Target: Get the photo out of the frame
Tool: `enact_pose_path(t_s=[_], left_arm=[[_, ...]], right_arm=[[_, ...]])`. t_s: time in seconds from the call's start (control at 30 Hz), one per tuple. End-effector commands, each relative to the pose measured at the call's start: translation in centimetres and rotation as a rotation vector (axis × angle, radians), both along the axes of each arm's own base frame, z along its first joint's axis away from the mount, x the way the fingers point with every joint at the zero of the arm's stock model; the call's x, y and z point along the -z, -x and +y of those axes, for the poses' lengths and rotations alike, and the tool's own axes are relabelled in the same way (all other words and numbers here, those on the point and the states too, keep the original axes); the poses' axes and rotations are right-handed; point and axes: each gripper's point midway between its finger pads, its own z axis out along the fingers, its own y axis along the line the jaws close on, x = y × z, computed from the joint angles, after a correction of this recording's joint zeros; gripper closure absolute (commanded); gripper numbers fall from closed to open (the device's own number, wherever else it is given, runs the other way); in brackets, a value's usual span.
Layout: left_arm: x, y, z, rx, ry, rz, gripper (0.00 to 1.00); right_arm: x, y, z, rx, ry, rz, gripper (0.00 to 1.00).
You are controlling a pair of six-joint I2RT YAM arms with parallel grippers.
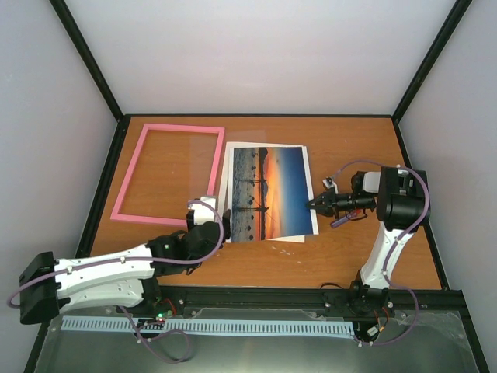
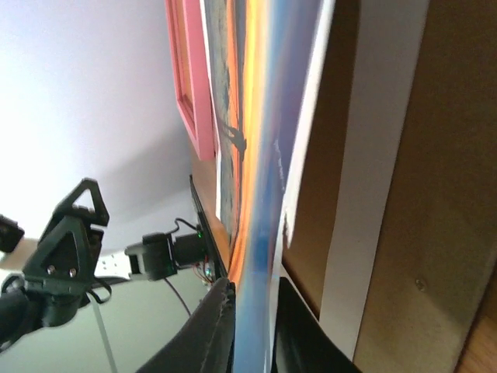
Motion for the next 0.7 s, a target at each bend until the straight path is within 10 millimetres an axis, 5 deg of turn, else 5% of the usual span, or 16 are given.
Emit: enact_pose_path(t_s=[0.0, 0.33, 0.67], left_arm=[[-1.4, -0.8, -0.7, -0.011, -0.006, -0.033, 0.25], [-0.2, -1.3, -0.2, -0.062, -0.022, -0.006, 0.22], [1.6, -3.0, 0.0, -0.033, 0.012, 0.121, 0.2]], right_arm=[[0.4, -0.4, -0.3, 0.003, 0.02, -0.011, 0.81], [0.9, 0.3, -2.4, -0.025, 0.307, -0.088, 0.52], [-4.3, -0.8, -4.6, 0.023, 0.533, -0.374, 0.48]])
